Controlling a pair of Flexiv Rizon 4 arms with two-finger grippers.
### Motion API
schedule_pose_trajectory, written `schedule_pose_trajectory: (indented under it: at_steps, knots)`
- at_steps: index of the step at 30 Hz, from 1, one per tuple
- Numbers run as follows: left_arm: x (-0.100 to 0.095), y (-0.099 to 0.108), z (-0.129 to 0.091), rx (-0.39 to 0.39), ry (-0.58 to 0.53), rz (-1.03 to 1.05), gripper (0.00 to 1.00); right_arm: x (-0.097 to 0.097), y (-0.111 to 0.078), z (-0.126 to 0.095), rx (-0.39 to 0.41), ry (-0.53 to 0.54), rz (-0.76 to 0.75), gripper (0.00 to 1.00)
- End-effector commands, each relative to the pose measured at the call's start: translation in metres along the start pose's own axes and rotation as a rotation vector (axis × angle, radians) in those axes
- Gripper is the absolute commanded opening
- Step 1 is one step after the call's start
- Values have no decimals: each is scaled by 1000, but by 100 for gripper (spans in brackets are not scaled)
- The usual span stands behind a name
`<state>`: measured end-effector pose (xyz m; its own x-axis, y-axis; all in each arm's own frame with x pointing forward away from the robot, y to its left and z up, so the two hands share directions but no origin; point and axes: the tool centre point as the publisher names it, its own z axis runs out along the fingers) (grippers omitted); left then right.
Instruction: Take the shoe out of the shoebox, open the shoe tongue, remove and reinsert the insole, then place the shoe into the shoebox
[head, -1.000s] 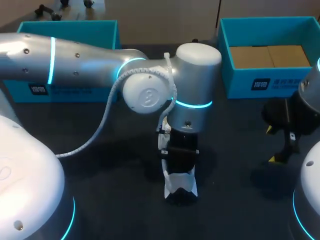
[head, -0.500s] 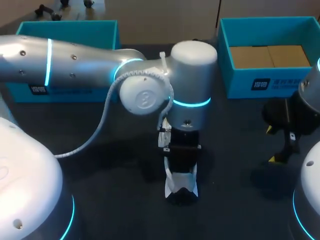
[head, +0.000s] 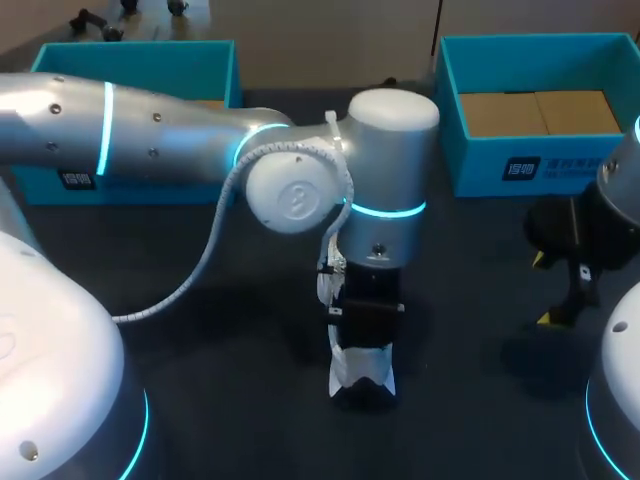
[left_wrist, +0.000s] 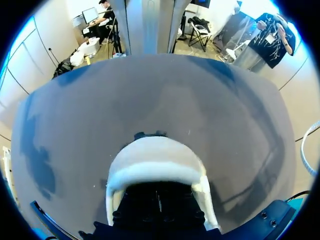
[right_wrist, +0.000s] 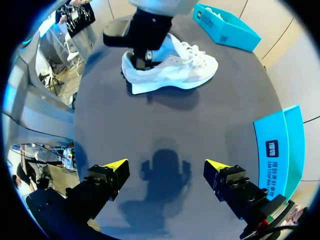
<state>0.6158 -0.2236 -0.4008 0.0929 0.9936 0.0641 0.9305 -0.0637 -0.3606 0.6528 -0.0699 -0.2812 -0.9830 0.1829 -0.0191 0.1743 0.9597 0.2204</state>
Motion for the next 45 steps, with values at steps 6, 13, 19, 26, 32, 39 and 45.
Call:
schedule_pose_trajectory:
  at_steps: [6,13,19,26,32,39,45]
  knots:
    - [1,22,0,-80,-12,-34,0,1,0,1,1,-2,0,100]
    - [11,24,-28,-139,-64,-27,0,1,0,1,1,-2,0,100]
    - [9,22,-24,-114,-44,-10,0,1,0,1,1,-2,0,100]
    - [2,31,4,-142,5,-29,0,1,0,1,1,-2,0,100]
    - [4,42,-2,-166,-2,-55,0,1,0,1,1,-2,0,100]
    - [15,41,-23,-193,-34,-66,0,1,0,1,1,-2,0,100]
    - [20,31,-44,-151,-31,-59,0,1,0,1,1,-2,0,100]
